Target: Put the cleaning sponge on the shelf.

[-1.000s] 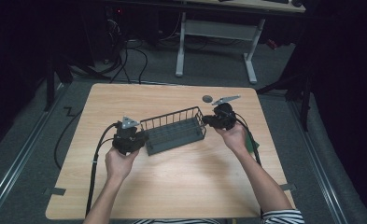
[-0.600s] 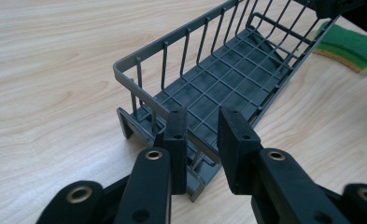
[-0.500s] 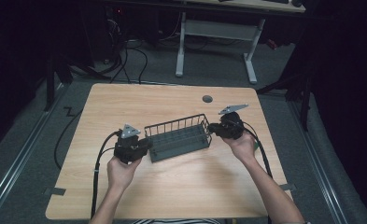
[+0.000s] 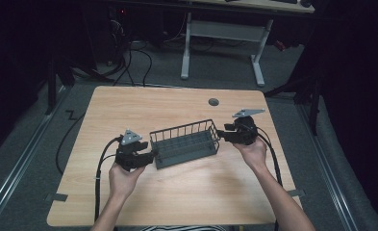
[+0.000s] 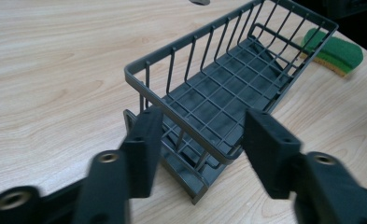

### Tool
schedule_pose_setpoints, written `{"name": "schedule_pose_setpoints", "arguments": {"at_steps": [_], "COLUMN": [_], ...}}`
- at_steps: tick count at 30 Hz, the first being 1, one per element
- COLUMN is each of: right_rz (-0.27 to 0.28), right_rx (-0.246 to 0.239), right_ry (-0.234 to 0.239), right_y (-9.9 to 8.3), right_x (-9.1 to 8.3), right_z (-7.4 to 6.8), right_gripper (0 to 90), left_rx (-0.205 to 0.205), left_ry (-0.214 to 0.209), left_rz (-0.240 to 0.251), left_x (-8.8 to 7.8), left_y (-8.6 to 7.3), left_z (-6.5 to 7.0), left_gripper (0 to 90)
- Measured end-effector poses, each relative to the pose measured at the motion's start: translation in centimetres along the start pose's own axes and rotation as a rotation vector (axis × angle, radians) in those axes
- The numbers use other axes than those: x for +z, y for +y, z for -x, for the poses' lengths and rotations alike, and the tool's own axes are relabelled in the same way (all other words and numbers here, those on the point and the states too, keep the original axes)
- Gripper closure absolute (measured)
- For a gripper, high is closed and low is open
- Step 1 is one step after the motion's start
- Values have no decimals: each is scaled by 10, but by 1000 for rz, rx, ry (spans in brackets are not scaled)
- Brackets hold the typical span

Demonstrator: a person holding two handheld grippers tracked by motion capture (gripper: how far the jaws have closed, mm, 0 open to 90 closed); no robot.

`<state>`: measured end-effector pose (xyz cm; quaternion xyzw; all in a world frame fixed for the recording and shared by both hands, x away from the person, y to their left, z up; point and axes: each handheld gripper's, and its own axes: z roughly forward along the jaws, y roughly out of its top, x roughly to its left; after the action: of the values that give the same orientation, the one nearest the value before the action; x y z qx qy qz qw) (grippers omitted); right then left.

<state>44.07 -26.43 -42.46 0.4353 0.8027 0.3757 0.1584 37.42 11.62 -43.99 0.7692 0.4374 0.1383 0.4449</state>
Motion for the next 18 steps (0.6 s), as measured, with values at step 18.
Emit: {"name": "schedule_pose_setpoints", "arguments": {"at_steps": [18], "right_rz": [92], "right_rx": [50], "right_ry": [-177], "right_y": [-44], "right_x": [-37], "right_z": [27], "right_gripper": [398], "left_rx": [-46], "left_ry": [159], "left_rz": [-5], "left_x": [-1], "left_y": [-49], "left_z": [-46], "left_gripper": [369]}}
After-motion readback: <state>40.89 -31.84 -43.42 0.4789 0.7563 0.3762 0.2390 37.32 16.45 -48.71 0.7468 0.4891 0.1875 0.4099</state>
